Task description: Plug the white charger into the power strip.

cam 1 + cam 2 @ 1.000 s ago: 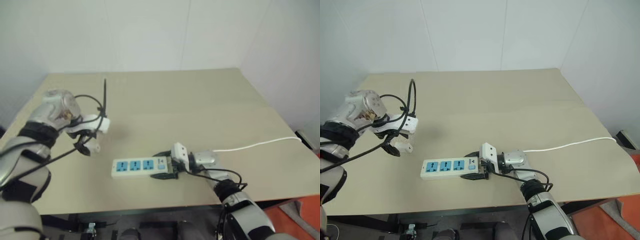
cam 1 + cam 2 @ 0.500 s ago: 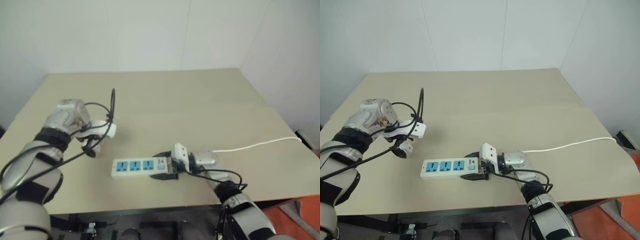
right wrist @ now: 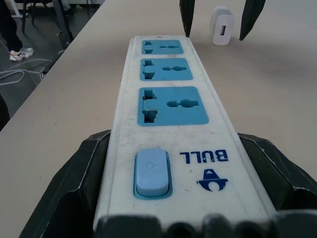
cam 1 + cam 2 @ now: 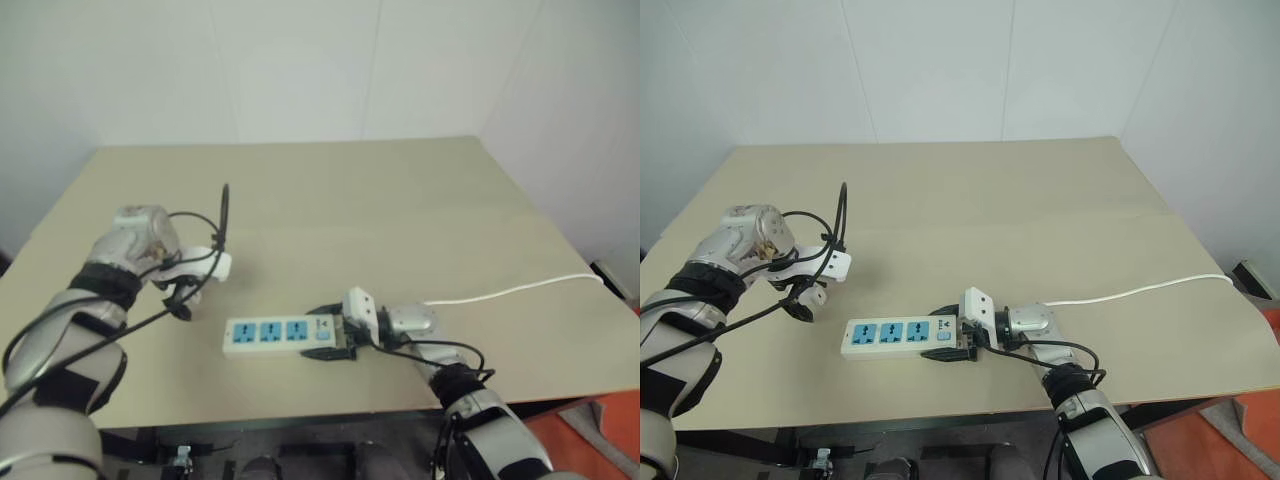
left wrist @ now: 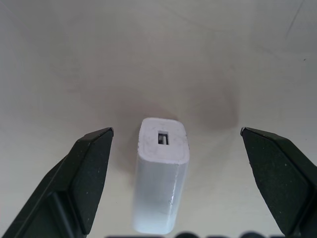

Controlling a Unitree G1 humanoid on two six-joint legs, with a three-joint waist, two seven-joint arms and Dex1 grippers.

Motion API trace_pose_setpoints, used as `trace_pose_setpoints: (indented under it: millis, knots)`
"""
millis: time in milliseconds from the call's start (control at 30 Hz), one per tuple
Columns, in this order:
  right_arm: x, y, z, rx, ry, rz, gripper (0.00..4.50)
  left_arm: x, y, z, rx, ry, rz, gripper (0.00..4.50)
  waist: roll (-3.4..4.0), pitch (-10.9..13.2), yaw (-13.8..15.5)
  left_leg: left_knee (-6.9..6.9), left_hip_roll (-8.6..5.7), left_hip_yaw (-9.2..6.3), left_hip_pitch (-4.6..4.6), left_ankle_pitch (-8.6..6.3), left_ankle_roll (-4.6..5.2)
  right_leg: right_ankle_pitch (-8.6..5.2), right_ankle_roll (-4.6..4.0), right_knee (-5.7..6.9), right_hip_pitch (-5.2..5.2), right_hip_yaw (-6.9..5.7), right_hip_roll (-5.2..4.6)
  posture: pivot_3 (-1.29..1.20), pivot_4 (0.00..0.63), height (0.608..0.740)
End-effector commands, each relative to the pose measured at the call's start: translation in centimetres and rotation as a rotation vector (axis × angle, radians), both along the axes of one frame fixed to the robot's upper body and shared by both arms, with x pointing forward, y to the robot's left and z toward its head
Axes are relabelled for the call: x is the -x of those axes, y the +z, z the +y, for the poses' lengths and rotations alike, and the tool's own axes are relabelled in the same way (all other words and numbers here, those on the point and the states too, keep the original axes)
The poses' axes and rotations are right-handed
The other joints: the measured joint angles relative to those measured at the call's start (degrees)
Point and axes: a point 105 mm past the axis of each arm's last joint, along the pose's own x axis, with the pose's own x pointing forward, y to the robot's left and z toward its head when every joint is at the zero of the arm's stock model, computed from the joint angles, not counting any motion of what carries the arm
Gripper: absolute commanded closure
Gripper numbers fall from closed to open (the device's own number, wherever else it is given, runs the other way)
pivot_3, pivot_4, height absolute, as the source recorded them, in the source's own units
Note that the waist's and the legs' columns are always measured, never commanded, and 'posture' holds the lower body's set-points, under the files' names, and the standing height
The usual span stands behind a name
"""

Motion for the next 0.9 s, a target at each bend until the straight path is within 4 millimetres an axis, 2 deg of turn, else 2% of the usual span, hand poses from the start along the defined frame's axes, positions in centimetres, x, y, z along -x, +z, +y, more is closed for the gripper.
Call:
trace_pose_setpoints:
  millis: [33, 300, 333, 533, 733, 900]
  knots:
    - [0.3, 0.2, 0.4, -0.004, 0.014, -0.008, 1.07, -0.1, 0.4, 0.3, -0.016, -0.031, -0.036, 0.85, 0.0, 0.0, 0.0, 0.0, 0.0, 0.0, 0.0, 0.0, 0.0, 0.0, 0.0, 0.0, 0.0, 0.0, 0.0, 0.0, 0.15, 0.74]
    - [0.3, 0.2, 0.4, -0.005, 0.007, -0.007, 1.07, 0.0, 0.4, 0.9, -0.04, -0.056, -0.037, 3.34, 0.0, 0.0, 0.0, 0.01, 0.0, 0.0, 0.0, 0.0, 0.0, 0.0, -0.01, 0.01, 0.0, 0.0, 0.0, 0.0, 0.15, 0.74]
    - [0.3, 0.2, 0.4, -0.005, 0.007, -0.007, 1.07, 0.0, 0.4, 0.9, -0.042, -0.058, -0.038, 3.47, 0.0, 0.0, 0.0, 0.01, 0.0, 0.0, 0.0, 0.0, 0.0, 0.0, -0.01, 0.01, 0.0, 0.0, 0.0, 0.0, 0.15, 0.74]
    - [0.3, 0.2, 0.4, -0.005, 0.008, -0.004, 1.07, -0.7, 1.8, 0.7, -0.025, -0.059, -0.09, 3.47, 0.0, 0.0, 0.0, 0.01, 0.0, 0.0, 0.0, 0.0, 0.0, 0.0, 0.0, 0.01, 0.0, 0.0, 0.0, 0.0, 0.15, 0.74]
    - [0.3, 0.1, 0.6, -0.005, 0.015, -0.002, 1.07, -2.4, 6.6, -2.2, 0.195, -0.078, -0.24, 3.47, -0.02, 0.0, 0.2, 0.05, -0.02, 0.0, -0.04, 0.0, 0.0, 0.0, 0.01, 0.0, 0.01, -0.02, -0.02, 0.0, 0.15, 0.74]
    - [0.3, 0.1, 0.7, -0.008, 0.013, -0.005, 1.07, -2.7, 10.2, -5.0, 0.45, -0.139, -0.371, 3.47, -0.01, 0.0, -0.3, 0.03, 0.0, 0.0, 0.03, 0.0, 0.0, 0.0, 0.01, 0.04, 0.01, 0.0, 0.0, 0.0, 0.15, 0.74]
